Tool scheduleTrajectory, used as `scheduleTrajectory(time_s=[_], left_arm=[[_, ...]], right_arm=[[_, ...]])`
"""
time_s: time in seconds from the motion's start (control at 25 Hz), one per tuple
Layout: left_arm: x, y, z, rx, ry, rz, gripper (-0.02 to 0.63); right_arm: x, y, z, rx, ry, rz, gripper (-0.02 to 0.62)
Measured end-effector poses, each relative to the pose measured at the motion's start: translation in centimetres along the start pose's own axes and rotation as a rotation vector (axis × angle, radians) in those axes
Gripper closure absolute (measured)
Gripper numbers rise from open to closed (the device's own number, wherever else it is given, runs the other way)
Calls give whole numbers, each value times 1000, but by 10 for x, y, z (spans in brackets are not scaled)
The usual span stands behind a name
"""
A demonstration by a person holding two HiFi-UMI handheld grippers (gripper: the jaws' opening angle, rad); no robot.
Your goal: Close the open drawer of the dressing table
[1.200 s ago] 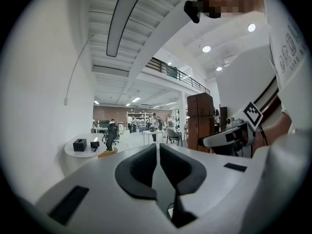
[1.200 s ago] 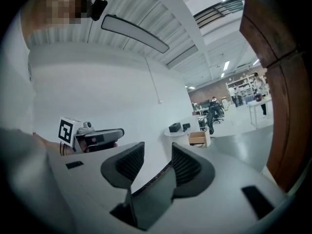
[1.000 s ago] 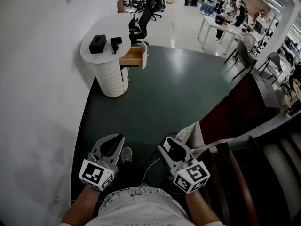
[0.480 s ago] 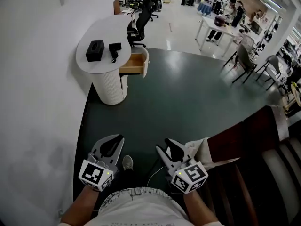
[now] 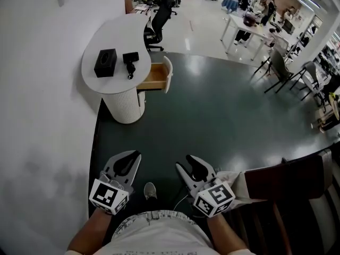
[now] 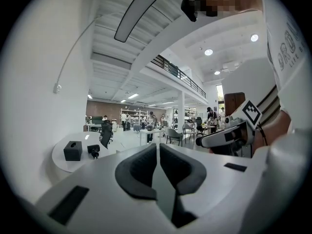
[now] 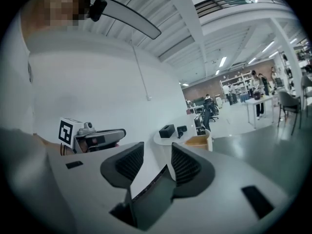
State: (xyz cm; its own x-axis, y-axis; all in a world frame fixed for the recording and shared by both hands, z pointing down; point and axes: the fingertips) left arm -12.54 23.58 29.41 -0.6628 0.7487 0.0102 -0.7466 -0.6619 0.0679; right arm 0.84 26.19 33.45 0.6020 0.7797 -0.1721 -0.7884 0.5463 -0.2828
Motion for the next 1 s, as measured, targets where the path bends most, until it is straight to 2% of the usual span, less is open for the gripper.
scheduleTrajectory(time_s=[0.36, 0.68, 1.0], left_arm=[[-32, 73, 1, 14, 3, 24, 569], [-51, 109, 5, 24, -3, 26, 569], [-73, 135, 6, 7, 5, -7, 568]], right_arm=[[-73, -15, -9, -23, 27, 33, 414], [-113, -28, -13, -22, 31, 37, 414], [-146, -50, -25, -19, 31, 21, 414]])
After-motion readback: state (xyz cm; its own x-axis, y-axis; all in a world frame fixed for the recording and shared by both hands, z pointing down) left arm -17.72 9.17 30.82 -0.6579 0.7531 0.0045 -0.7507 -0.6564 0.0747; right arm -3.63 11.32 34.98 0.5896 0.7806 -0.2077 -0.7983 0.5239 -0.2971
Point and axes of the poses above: the fingertips, and each gripper's own axes: x backward along the fingers, y to its left, z out of its underside, and after that the axes turned 5 degrees about -y, right-handed
